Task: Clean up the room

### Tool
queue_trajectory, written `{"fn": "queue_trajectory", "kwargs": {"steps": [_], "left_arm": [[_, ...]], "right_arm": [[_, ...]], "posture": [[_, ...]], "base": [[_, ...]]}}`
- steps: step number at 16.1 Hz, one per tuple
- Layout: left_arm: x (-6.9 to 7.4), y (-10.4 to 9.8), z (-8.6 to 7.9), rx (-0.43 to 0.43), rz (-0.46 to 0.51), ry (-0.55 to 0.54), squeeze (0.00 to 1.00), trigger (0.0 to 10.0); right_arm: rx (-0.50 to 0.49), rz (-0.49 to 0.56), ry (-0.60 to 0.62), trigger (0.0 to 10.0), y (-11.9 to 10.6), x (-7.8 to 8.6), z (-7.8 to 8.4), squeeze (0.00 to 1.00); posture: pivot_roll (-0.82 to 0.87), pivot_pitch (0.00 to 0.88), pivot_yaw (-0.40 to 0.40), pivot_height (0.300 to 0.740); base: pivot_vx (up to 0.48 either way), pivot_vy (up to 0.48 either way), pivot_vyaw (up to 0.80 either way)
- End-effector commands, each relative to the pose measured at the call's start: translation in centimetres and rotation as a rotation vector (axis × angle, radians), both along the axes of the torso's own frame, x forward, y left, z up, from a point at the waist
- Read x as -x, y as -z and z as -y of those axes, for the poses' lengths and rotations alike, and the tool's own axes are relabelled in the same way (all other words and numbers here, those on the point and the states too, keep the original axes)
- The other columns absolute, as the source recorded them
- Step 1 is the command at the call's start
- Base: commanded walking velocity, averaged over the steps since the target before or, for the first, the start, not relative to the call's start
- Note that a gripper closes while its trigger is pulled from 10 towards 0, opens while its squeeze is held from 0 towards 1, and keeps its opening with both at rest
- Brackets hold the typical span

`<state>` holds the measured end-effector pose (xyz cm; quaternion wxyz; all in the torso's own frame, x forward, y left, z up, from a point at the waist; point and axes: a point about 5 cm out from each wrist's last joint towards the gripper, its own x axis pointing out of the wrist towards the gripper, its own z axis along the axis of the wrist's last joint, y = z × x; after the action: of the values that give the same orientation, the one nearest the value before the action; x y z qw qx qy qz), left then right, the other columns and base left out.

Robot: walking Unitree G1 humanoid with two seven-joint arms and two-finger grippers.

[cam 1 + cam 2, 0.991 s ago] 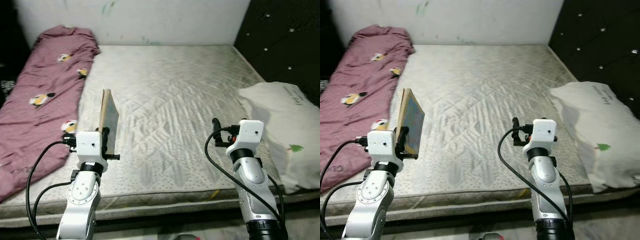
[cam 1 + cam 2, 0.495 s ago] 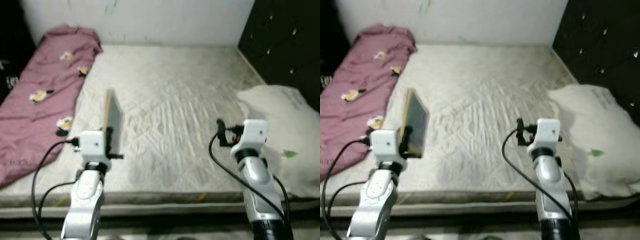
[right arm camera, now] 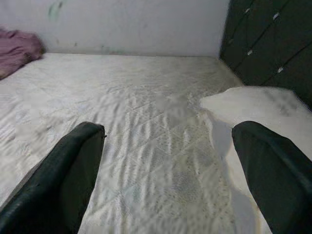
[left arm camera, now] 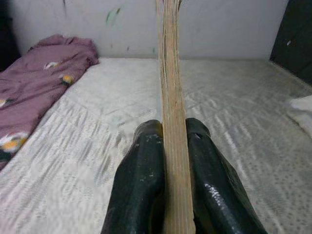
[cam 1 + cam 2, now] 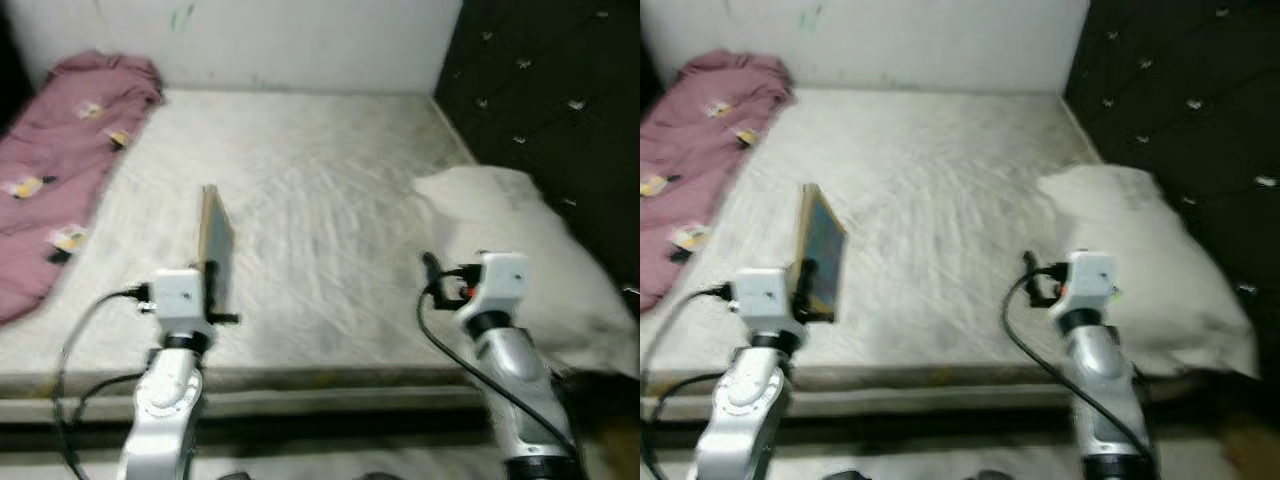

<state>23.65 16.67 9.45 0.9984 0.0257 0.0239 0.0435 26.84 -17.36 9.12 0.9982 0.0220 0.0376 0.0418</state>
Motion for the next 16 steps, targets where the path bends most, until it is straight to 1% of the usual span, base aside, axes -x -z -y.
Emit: {"fn": "queue_trajectory", "kwargs": {"steps": [1,2,4,7,16], "left_arm": [[-0.2,-1.27,-0.23,-0.009,0.061,-0.013,0.0,10.0],[-0.21,-1.3,-0.17,-0.012,0.063,-0.009,0.0,10.0],[-0.39,-1.6,-0.07,-0.002,0.081,-0.01,0.0,10.0],[-0.44,-1.91,0.24,0.019,0.092,0.044,0.0,10.0],[-0.4,-2.03,0.52,0.032,0.096,0.07,0.0,10.0]], "right_arm": [[0.003,0.014,-0.025,10.0,-0.39,-0.03,-0.29,0.0],[-0.004,0.015,-0.025,10.0,-0.44,-0.19,-0.36,0.0],[-0.012,0.012,-0.029,10.0,-0.5,-0.31,-0.45,0.0],[0.0,0.02,-0.036,10.0,-0.61,-0.13,-0.6,0.0],[0.005,0.022,-0.038,10.0,-0.72,-0.07,-0.5,0.0]], "posture": [[-0.03,0.0,-0.019,0.74],[-0.03,0.0,-0.017,0.74],[-0.03,0.0,-0.014,0.74],[-0.03,0.0,-0.012,0.74],[-0.04,0.0,-0.017,0.74]], "base": [[0.0,-0.322,0.0],[0.0,-0.289,0.0],[0.0,0.0,0.0],[0.0,0.0,0.0],[0.367,0.0,0.0]]}}
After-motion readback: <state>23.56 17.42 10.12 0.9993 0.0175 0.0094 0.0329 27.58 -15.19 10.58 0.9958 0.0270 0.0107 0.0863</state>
